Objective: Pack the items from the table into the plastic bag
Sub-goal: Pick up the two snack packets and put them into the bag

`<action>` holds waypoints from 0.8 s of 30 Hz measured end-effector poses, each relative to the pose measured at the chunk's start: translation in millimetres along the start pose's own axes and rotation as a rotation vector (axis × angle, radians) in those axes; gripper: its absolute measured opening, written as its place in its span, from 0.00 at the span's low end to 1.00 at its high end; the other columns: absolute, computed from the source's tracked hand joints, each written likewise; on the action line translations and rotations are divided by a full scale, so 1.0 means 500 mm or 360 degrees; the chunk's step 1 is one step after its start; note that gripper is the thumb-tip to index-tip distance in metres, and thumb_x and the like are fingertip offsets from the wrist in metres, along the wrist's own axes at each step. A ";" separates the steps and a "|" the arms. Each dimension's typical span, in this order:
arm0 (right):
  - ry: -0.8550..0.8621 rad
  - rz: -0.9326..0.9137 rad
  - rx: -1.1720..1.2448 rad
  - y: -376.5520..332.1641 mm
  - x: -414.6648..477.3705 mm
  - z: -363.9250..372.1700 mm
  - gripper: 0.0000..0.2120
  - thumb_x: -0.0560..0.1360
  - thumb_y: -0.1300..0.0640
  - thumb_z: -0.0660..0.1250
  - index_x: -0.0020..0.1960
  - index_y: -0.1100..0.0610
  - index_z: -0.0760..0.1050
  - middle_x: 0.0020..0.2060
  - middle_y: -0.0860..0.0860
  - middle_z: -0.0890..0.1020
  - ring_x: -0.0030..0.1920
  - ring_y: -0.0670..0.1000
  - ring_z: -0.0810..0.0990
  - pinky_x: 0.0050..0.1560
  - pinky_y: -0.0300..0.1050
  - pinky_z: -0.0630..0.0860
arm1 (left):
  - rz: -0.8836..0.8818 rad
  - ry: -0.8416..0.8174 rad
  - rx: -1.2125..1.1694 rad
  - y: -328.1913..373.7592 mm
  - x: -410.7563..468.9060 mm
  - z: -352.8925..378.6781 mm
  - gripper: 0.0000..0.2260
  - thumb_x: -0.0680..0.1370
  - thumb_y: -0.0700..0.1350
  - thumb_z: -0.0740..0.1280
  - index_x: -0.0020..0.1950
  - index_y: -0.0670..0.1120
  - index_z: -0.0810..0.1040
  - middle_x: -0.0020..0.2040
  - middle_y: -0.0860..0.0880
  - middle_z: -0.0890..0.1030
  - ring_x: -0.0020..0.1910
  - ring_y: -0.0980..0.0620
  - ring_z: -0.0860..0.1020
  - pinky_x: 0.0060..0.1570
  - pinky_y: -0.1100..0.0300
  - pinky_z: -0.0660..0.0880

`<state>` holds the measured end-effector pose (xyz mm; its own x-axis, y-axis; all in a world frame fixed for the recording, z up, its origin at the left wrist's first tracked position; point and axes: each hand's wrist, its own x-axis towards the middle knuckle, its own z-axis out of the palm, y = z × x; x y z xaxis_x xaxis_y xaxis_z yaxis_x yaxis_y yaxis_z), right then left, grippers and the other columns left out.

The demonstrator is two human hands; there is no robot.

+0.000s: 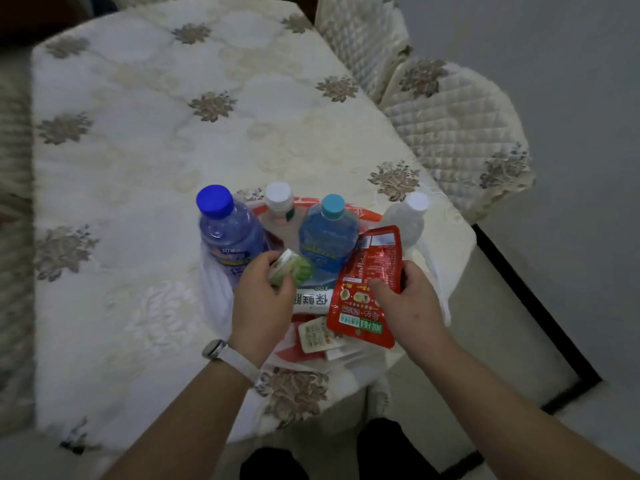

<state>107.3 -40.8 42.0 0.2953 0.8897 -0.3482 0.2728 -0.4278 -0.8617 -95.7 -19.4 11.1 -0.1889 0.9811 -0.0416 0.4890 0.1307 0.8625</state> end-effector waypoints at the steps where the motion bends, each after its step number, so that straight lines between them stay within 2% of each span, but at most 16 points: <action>1: -0.0048 -0.0015 0.0019 0.005 0.011 -0.003 0.13 0.77 0.56 0.68 0.60 0.49 0.72 0.50 0.44 0.81 0.47 0.45 0.82 0.46 0.44 0.79 | -0.0021 0.0057 0.0027 -0.005 -0.005 0.008 0.13 0.76 0.43 0.68 0.60 0.51 0.75 0.53 0.53 0.79 0.51 0.55 0.78 0.52 0.54 0.78; 3: -0.0111 -0.0039 0.0065 0.012 0.034 -0.008 0.16 0.77 0.57 0.68 0.62 0.47 0.70 0.50 0.42 0.80 0.47 0.44 0.81 0.46 0.43 0.79 | 0.0017 0.0175 0.0071 -0.011 -0.018 0.017 0.17 0.75 0.41 0.69 0.64 0.49 0.73 0.57 0.52 0.76 0.55 0.53 0.77 0.54 0.56 0.76; 5: -0.0147 -0.0060 0.0055 0.014 0.047 -0.005 0.17 0.77 0.58 0.67 0.63 0.47 0.70 0.48 0.41 0.80 0.46 0.43 0.81 0.44 0.42 0.78 | 0.0127 0.0269 0.0135 -0.022 -0.033 0.017 0.18 0.75 0.38 0.69 0.64 0.46 0.74 0.55 0.52 0.73 0.55 0.53 0.75 0.56 0.62 0.72; 7: -0.0173 -0.0069 0.0047 0.020 0.052 0.005 0.16 0.76 0.59 0.66 0.62 0.47 0.70 0.47 0.43 0.81 0.46 0.46 0.82 0.47 0.47 0.80 | 0.0189 0.0300 0.0240 -0.026 -0.051 0.010 0.17 0.74 0.36 0.69 0.62 0.44 0.75 0.54 0.52 0.73 0.54 0.56 0.73 0.55 0.71 0.67; 10: -0.0161 -0.0081 0.0005 0.025 0.048 0.018 0.15 0.75 0.58 0.66 0.59 0.46 0.70 0.48 0.48 0.82 0.46 0.52 0.83 0.51 0.56 0.81 | 0.0161 0.0299 0.0384 -0.038 -0.076 -0.003 0.14 0.75 0.38 0.68 0.61 0.44 0.77 0.55 0.53 0.73 0.54 0.61 0.69 0.55 0.71 0.64; 11: -0.0150 -0.0108 0.0005 0.027 0.046 0.018 0.14 0.75 0.56 0.66 0.58 0.47 0.70 0.47 0.48 0.82 0.47 0.51 0.83 0.51 0.54 0.80 | 0.0162 0.0291 0.0423 -0.044 -0.087 -0.008 0.13 0.75 0.38 0.68 0.59 0.45 0.77 0.55 0.53 0.73 0.53 0.62 0.69 0.54 0.73 0.63; 13: -0.0147 -0.0154 0.0033 0.025 0.029 0.010 0.12 0.77 0.53 0.65 0.59 0.47 0.70 0.46 0.45 0.81 0.45 0.47 0.82 0.46 0.46 0.79 | 0.0159 0.0264 0.0490 -0.057 -0.119 -0.020 0.12 0.74 0.39 0.68 0.58 0.45 0.78 0.55 0.51 0.74 0.53 0.59 0.71 0.53 0.76 0.62; 15: -0.0162 -0.0172 0.0098 0.029 0.006 -0.003 0.12 0.78 0.50 0.65 0.60 0.48 0.69 0.46 0.42 0.79 0.43 0.41 0.80 0.38 0.37 0.76 | 0.0156 0.0200 0.0538 -0.072 -0.159 -0.033 0.12 0.75 0.40 0.69 0.58 0.45 0.78 0.56 0.49 0.76 0.56 0.51 0.74 0.56 0.66 0.67; 17: -0.0171 -0.0200 0.0080 0.045 -0.020 -0.018 0.15 0.79 0.49 0.65 0.63 0.50 0.68 0.48 0.42 0.78 0.44 0.41 0.80 0.38 0.36 0.75 | 0.0265 0.0068 0.0630 -0.081 -0.195 -0.046 0.12 0.75 0.43 0.68 0.58 0.46 0.78 0.56 0.48 0.78 0.56 0.48 0.75 0.56 0.56 0.71; 20: -0.0115 -0.0299 0.0000 0.084 -0.051 -0.032 0.18 0.79 0.50 0.64 0.67 0.54 0.67 0.48 0.42 0.76 0.46 0.43 0.80 0.46 0.41 0.77 | 0.0480 -0.0150 0.0781 -0.095 -0.225 -0.051 0.16 0.72 0.45 0.68 0.59 0.44 0.80 0.57 0.47 0.80 0.57 0.47 0.76 0.59 0.53 0.73; 22: -0.0082 -0.0392 -0.0060 0.108 -0.079 -0.042 0.14 0.79 0.52 0.64 0.63 0.53 0.69 0.48 0.44 0.77 0.45 0.44 0.79 0.46 0.40 0.75 | 0.0465 -0.0260 0.0810 -0.098 -0.241 -0.043 0.17 0.73 0.44 0.70 0.61 0.44 0.80 0.59 0.47 0.80 0.59 0.47 0.76 0.60 0.52 0.74; 24: -0.0055 -0.0491 -0.0278 0.150 -0.095 -0.056 0.10 0.78 0.54 0.65 0.59 0.52 0.72 0.50 0.47 0.78 0.46 0.46 0.78 0.45 0.40 0.73 | 0.0412 -0.0305 0.0801 -0.099 -0.252 -0.032 0.19 0.72 0.42 0.71 0.64 0.45 0.79 0.61 0.47 0.79 0.61 0.46 0.75 0.61 0.52 0.71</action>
<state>139.5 -119.9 4.1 0.1442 0.9848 -0.0964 0.4979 -0.1564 -0.8530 -109.5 -151.6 -18.2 0.1246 0.9922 0.0073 0.8509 -0.1106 0.5135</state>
